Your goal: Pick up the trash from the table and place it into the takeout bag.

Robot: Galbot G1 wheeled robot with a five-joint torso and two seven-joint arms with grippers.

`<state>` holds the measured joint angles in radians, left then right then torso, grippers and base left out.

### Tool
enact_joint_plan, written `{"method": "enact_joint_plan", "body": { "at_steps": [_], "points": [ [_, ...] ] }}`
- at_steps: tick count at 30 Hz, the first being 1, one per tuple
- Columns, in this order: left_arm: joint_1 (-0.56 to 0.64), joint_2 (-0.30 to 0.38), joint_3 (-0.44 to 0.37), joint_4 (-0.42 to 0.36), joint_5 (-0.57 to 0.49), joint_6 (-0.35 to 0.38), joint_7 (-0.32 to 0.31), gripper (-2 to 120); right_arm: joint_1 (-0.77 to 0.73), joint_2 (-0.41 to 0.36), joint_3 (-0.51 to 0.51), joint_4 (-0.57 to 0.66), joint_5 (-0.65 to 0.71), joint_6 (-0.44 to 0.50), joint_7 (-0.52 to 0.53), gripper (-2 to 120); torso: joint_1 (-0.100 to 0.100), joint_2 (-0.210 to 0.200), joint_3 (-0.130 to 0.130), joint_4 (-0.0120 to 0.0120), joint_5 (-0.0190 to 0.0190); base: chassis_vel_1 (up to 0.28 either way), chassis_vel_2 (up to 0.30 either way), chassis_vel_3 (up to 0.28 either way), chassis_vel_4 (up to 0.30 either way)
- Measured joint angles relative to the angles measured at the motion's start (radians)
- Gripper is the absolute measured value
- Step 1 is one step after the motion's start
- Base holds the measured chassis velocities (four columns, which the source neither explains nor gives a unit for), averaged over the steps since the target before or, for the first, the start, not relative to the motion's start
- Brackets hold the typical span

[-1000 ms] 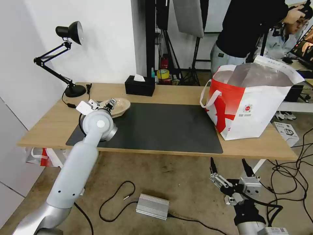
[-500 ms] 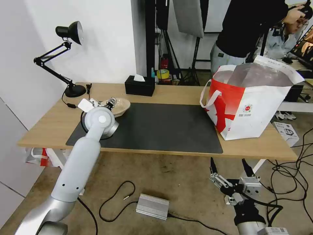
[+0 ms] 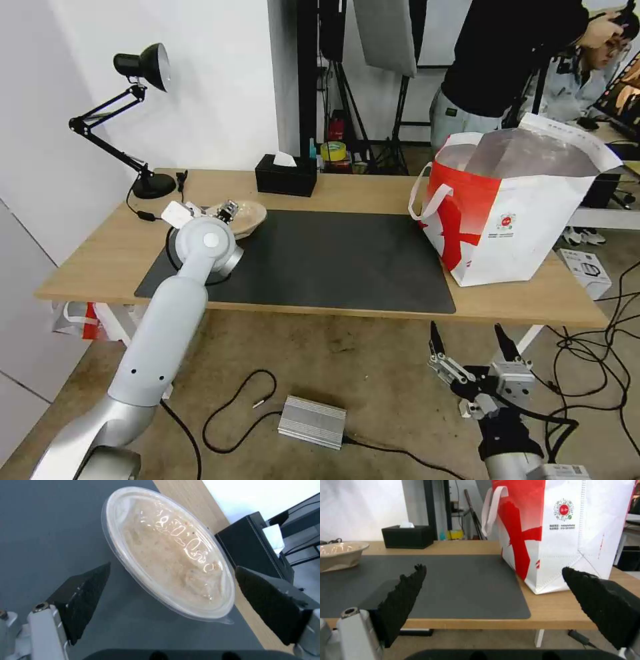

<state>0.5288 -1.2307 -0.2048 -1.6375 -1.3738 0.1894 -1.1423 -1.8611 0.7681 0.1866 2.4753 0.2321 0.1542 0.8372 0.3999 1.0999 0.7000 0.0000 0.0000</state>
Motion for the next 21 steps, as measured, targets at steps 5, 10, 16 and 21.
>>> {"method": "enact_joint_plan", "body": {
  "at_steps": [5, 10, 16, 21],
  "points": [
    [-0.014, -0.006, 0.0, 0.024, 0.0, -0.001, 0.0, 100, 0.0, 0.0, 0.0, 0.0, 0.0, 0.0, 0.0, 100, 0.0, 0.0, 0.0, 0.0, 0.0, 0.0, 0.0, 0.0, 0.0],
    [-0.024, -0.012, 0.002, 0.049, -0.001, -0.001, 0.001, 100, 0.0, 0.0, 0.0, 0.0, 0.0, 0.0, 0.0, 100, 0.0, 0.0, 0.0, 0.0, 0.0, 0.0, 0.0, 0.0, 0.0],
    [-0.043, -0.025, 0.006, 0.091, -0.001, -0.002, 0.004, 100, 0.0, 0.0, 0.0, 0.0, 0.0, 0.0, 0.0, 100, 0.0, 0.0, 0.0, 0.0, 0.0, 0.0, 0.0, 0.0, 0.0],
    [-0.051, -0.033, 0.008, 0.116, -0.001, -0.002, 0.005, 100, 0.0, 0.0, 0.0, 0.0, 0.0, 0.0, 0.0, 100, 0.0, 0.0, 0.0, -0.0001, 0.0, 0.0, 0.0, 0.0, 0.0]
  ]
}}
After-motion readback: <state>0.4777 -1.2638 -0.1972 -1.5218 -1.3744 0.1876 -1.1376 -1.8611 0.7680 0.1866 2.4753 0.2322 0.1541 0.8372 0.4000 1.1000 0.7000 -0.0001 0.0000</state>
